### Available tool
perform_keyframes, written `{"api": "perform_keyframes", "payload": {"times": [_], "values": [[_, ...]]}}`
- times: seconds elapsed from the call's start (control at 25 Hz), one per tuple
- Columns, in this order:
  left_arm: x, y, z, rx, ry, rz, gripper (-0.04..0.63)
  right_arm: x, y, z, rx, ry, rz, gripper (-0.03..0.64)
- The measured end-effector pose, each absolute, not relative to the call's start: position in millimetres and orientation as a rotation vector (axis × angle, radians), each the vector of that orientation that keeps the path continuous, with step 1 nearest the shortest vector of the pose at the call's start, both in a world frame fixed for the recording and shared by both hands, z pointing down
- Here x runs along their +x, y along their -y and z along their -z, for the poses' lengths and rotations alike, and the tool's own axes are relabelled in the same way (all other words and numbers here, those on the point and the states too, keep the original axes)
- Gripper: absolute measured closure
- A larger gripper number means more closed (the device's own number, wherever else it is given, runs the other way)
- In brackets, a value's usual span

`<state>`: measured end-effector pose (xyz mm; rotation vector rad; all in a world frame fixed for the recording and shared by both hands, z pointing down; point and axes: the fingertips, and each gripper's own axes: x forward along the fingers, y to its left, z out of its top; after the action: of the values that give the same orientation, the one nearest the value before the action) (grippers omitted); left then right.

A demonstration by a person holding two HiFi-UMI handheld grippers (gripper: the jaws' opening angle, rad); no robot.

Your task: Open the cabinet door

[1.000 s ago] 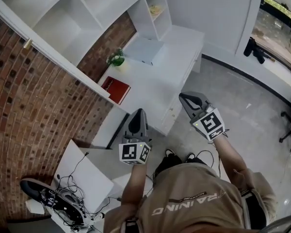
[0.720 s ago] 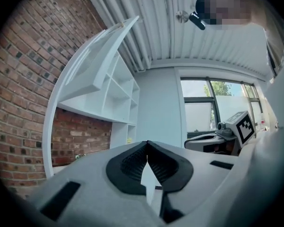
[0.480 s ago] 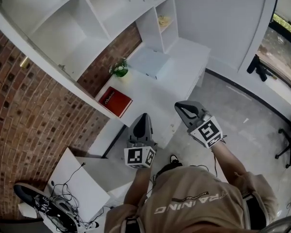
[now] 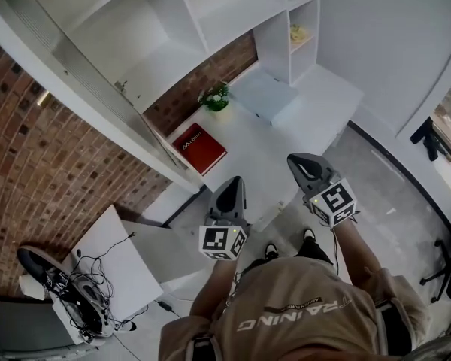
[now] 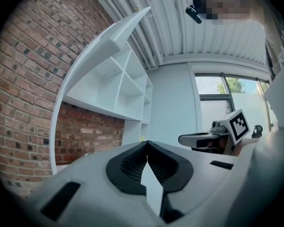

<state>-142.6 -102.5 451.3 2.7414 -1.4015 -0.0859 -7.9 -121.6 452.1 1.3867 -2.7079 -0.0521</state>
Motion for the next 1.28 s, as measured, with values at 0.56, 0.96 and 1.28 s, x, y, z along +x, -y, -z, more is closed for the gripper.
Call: {"api": "perform_keyframes", "payload": {"times": [0.56, 0.96, 1.28], "values": [[-150, 104, -446, 2.425, 1.898, 0.055, 0.586, 2, 150, -439, 0.912, 2.956, 0.031, 0.602], [-139, 86, -440, 2.359, 1.985, 0.052, 0.586, -6, 137, -431, 0.779, 3.037, 0.011, 0.602], [-131, 78, -441, 2.397, 1.948, 0.08, 0.586, -4, 132, -436, 0.785, 3.018, -0.01, 0.603]]}}
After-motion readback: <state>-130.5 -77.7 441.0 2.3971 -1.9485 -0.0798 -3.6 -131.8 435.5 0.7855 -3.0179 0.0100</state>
